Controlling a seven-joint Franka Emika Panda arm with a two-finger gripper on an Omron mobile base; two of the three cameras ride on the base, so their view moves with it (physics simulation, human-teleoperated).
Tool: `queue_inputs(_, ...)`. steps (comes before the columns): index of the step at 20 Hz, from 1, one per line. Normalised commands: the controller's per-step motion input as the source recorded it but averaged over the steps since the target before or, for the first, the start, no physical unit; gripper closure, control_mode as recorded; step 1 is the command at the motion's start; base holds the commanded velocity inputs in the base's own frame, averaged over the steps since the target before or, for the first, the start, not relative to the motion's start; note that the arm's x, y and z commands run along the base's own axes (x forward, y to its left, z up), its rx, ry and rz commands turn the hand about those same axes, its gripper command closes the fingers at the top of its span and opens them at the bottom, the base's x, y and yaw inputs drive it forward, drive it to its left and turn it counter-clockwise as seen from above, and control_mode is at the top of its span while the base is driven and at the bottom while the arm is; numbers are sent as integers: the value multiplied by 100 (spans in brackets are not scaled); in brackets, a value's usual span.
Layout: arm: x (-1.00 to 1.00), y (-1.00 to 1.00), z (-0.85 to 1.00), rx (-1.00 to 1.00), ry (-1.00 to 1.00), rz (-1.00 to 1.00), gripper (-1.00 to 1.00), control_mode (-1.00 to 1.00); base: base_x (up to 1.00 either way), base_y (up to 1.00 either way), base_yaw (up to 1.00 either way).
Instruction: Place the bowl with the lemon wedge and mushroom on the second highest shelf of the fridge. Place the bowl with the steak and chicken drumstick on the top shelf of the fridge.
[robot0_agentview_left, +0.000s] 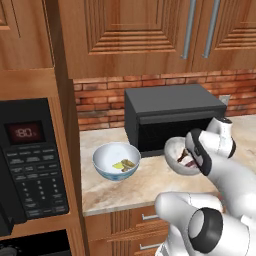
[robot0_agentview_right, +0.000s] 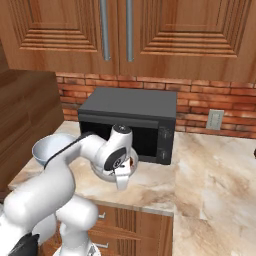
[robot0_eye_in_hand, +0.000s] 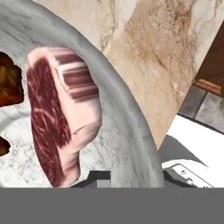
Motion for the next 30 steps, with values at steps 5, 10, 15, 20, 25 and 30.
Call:
queue_inputs(5,-69,15,69,-11,-26,-1,100,-100,0,0,0)
queue_inputs(10,-57,31,100,-17,-20,0,100,-100,0,0,0)
queue_inputs(15,-47,54,90,-22,-15,7,100,-100,0,0,0)
queue_inputs(20,-56,25,34,-12,-12,4,100,-100,0,0,0)
queue_inputs(25,-31,3,0,-4,-7,0,100,100,-27,18,-11)
queue_inputs(30,0,0,0,0,0,0,100,100,-34,29,-69)
